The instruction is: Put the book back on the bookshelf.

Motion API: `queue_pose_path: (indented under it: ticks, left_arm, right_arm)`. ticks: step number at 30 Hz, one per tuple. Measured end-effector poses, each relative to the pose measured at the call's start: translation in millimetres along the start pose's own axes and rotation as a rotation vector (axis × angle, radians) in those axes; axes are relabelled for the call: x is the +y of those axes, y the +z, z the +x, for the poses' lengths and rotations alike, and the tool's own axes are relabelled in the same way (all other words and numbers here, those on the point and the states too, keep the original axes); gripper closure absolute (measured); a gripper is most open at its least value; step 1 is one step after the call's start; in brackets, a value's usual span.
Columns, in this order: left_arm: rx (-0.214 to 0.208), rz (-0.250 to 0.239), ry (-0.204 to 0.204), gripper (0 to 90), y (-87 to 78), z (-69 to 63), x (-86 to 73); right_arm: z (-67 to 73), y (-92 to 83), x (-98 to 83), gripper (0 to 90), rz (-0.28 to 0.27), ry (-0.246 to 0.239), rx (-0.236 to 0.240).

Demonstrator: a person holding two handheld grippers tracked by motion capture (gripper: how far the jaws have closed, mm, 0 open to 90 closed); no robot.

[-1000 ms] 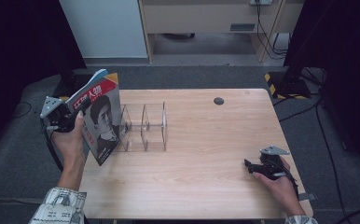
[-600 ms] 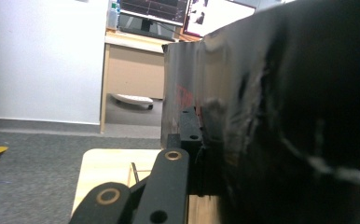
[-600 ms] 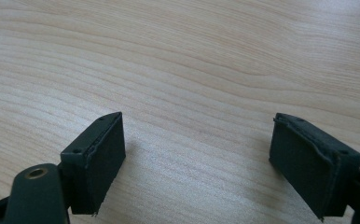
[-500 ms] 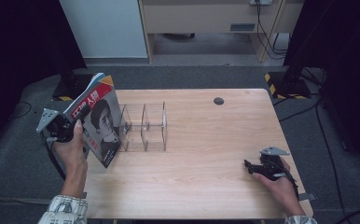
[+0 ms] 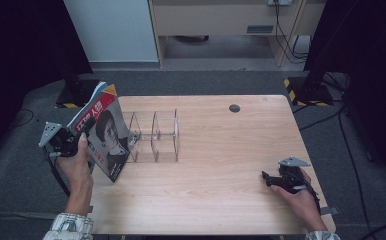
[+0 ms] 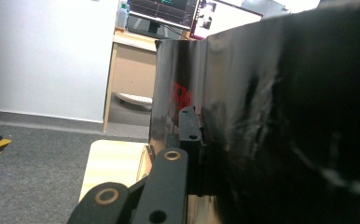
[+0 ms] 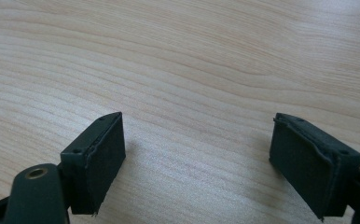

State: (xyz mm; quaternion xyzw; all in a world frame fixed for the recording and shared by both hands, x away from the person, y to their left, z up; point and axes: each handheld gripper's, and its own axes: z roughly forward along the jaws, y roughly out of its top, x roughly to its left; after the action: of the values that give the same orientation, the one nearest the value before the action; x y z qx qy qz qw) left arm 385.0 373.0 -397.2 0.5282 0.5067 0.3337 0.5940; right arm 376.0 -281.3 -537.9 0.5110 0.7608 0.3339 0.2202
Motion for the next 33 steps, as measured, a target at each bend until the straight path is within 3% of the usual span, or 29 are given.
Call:
queue_pose_path:
  ticks: [15,27,29,31,33]
  left_arm:
    - [0.006,0.021,0.006,83.2,-0.6,-3.9,-3.8]
    - [0.008,0.041,0.007,74.9,-0.1,-3.5,-6.3]
    - [0.026,0.047,0.030,70.6,-0.4,-5.6,-7.1]
    - [0.050,0.054,0.086,60.4,-1.0,-10.0,-8.3]
    - [0.060,0.055,0.101,53.0,-1.9,-11.3,-9.3]
  right_arm:
    - [0.3,-0.1,-0.2,18.4,-0.001,0.001,0.001]
    - [0.4,0.0,-0.2,18.4,-0.003,0.001,0.000]
    - [0.4,-0.1,-0.2,18.4,-0.002,0.000,0.001]
    - [0.4,0.0,-0.2,18.3,-0.003,0.000,0.001]
    - [0.2,-0.1,-0.3,18.2,-0.001,-0.003,0.002]
